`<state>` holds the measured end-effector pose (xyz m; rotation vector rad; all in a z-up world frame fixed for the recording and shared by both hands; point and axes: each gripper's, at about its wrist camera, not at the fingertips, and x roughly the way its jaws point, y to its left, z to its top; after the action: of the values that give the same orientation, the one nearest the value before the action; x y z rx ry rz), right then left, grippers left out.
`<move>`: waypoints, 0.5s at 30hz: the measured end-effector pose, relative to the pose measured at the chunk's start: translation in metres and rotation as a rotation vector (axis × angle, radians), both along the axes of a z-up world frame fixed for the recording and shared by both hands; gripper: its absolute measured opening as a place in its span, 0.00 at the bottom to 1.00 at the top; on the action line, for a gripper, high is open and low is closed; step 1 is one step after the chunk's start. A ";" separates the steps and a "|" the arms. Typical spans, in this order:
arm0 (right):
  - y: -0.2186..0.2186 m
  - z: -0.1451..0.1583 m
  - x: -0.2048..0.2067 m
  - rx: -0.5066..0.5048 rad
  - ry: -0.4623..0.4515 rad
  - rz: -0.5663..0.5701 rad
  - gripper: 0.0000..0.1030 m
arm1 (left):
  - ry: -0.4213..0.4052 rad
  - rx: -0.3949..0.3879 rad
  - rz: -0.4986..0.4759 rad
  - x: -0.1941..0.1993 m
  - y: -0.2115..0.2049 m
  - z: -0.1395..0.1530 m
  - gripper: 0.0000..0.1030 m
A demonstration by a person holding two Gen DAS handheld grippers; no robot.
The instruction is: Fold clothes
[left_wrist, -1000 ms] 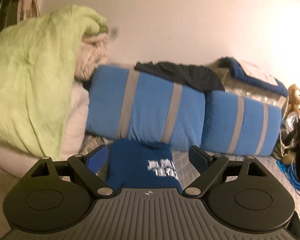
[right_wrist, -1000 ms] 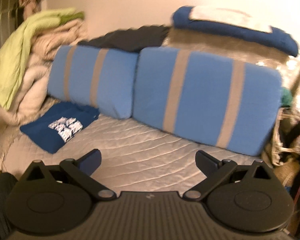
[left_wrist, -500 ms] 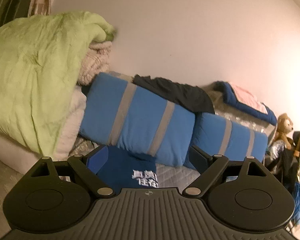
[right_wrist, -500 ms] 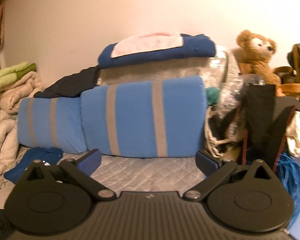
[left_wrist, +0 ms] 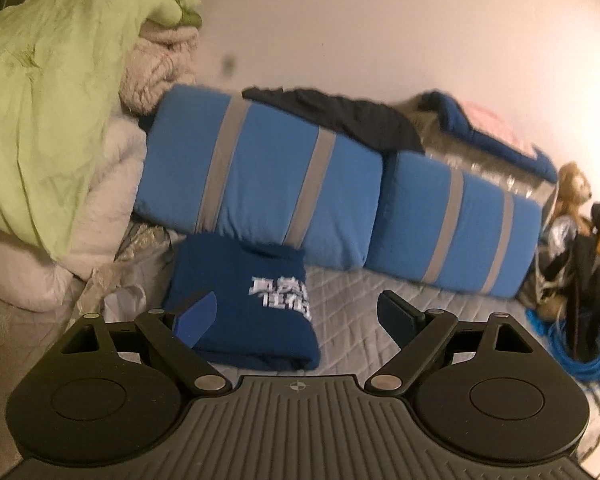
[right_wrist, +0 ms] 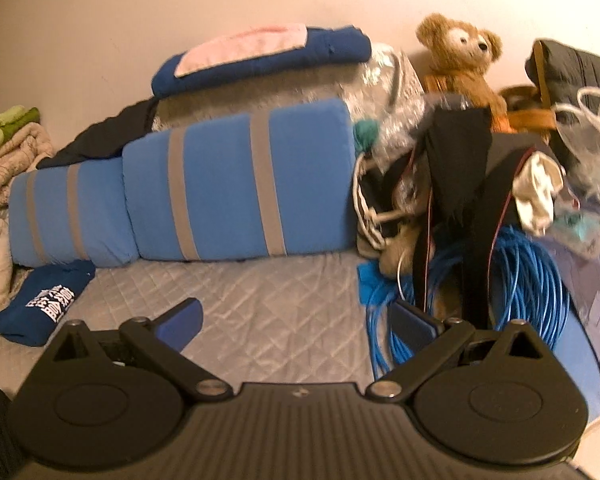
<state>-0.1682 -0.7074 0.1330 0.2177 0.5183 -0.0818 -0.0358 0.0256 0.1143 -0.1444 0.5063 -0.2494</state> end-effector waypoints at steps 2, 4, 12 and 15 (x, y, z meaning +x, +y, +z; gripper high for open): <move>0.001 -0.006 0.002 0.010 0.008 -0.003 1.00 | 0.018 0.016 0.002 0.003 -0.003 -0.003 0.86; 0.003 -0.008 0.002 0.015 0.009 0.000 1.00 | 0.029 0.028 -0.003 0.003 -0.004 -0.003 0.86; 0.011 -0.012 0.002 -0.006 0.017 0.037 1.00 | 0.053 0.153 -0.056 -0.004 0.004 0.008 0.86; 0.014 -0.014 0.001 -0.017 0.021 0.052 1.00 | 0.090 0.187 -0.061 -0.002 0.011 -0.003 0.86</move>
<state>-0.1669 -0.6932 0.1189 0.1866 0.5441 -0.0376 -0.0375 0.0364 0.1117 0.0425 0.6214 -0.2541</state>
